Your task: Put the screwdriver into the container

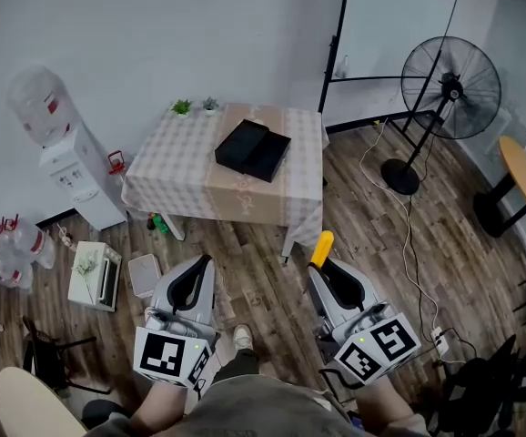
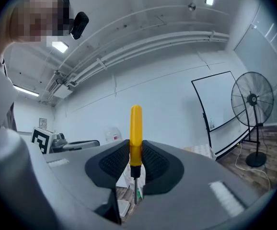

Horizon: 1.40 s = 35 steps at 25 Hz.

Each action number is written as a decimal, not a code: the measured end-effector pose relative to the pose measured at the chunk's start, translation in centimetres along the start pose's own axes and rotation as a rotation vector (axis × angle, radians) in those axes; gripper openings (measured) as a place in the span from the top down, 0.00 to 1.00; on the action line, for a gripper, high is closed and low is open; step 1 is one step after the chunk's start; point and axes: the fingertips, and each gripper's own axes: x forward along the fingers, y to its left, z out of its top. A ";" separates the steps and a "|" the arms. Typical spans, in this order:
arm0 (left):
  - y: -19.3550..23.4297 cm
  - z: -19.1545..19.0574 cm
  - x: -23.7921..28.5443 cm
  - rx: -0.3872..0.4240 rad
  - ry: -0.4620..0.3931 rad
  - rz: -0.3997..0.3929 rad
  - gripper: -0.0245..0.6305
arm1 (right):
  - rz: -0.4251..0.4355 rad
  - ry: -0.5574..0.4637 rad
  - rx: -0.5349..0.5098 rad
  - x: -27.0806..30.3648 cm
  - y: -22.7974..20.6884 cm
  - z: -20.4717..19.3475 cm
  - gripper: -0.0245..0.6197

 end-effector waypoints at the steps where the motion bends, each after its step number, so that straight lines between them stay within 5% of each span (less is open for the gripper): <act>1: 1.0 0.0 0.9 -0.006 0.002 -0.008 0.96 | -0.006 0.004 0.011 1.3 -0.4 0.0 0.79; 14: 10.7 -1.9 13.0 -0.030 0.043 -0.178 0.96 | -0.117 0.045 0.154 15.9 -5.9 -1.1 0.80; 29: 17.3 -8.0 22.8 -0.078 0.119 -0.150 0.96 | -0.164 0.169 0.274 26.6 -13.9 -6.8 0.80; 35: 14.2 -11.0 23.0 -0.088 0.170 -0.131 0.96 | -0.163 0.216 0.381 24.8 -16.9 -10.6 0.80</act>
